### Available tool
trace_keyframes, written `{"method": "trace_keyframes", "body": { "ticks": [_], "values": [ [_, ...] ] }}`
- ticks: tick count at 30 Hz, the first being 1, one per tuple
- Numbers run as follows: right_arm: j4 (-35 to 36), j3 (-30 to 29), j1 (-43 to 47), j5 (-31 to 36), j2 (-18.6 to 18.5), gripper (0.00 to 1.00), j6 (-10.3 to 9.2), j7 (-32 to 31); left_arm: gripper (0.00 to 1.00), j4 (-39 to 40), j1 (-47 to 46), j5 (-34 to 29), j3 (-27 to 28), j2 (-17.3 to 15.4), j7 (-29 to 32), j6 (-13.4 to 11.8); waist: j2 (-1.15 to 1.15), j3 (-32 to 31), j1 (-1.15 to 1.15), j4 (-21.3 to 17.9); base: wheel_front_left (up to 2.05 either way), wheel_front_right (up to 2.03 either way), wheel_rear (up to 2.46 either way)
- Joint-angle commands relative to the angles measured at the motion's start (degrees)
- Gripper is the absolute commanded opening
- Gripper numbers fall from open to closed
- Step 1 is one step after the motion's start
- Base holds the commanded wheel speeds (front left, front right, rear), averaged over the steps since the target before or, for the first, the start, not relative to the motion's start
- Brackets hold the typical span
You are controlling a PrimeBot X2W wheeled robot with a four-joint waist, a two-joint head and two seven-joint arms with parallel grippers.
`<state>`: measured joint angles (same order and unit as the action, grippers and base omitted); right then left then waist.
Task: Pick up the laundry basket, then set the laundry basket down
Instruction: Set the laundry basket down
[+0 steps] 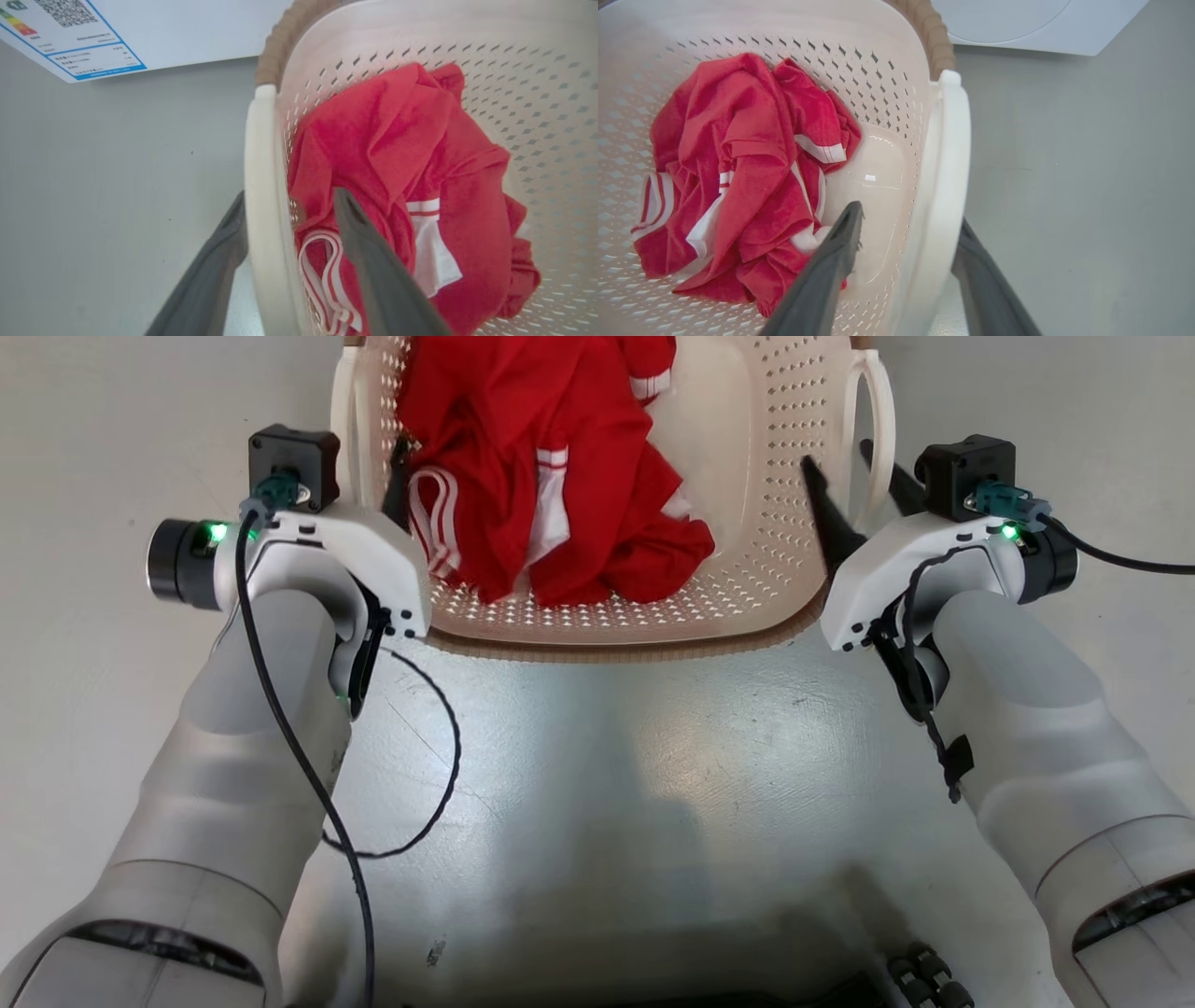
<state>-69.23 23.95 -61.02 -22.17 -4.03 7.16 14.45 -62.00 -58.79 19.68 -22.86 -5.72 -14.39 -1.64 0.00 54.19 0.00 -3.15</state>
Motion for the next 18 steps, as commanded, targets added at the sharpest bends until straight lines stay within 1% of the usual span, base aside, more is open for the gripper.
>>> {"method": "trace_keyframes", "body": {
  "ticks": [1, 8, 18],
  "values": [
    [0.2, 0.2, 2.9, 0.6, 1.1, 1.00, 0.33, 0.5, 1.00, 0.5, -0.3, -0.6, 1.2, -1.3, -0.6, 0.2, 0.00, 0.1, 0.00, 0.0, 0.00, 0.00, 0.00],
    [0.1, -1.6, 2.6, 2.1, 1.1, 1.00, 0.33, 0.5, 1.00, 0.3, -0.3, -1.2, 2.4, -1.0, -0.6, 0.1, 0.00, 0.1, 0.00, 0.0, 0.00, 0.00, 0.00],
    [2.9, -5.1, 3.4, 4.6, 1.1, 1.00, 0.33, 0.5, 1.00, 0.8, 0.7, -2.2, 4.2, -1.0, -0.6, -0.3, 0.00, -1.4, 0.00, -0.2, 0.00, 0.00, 0.00]
  ]
}}
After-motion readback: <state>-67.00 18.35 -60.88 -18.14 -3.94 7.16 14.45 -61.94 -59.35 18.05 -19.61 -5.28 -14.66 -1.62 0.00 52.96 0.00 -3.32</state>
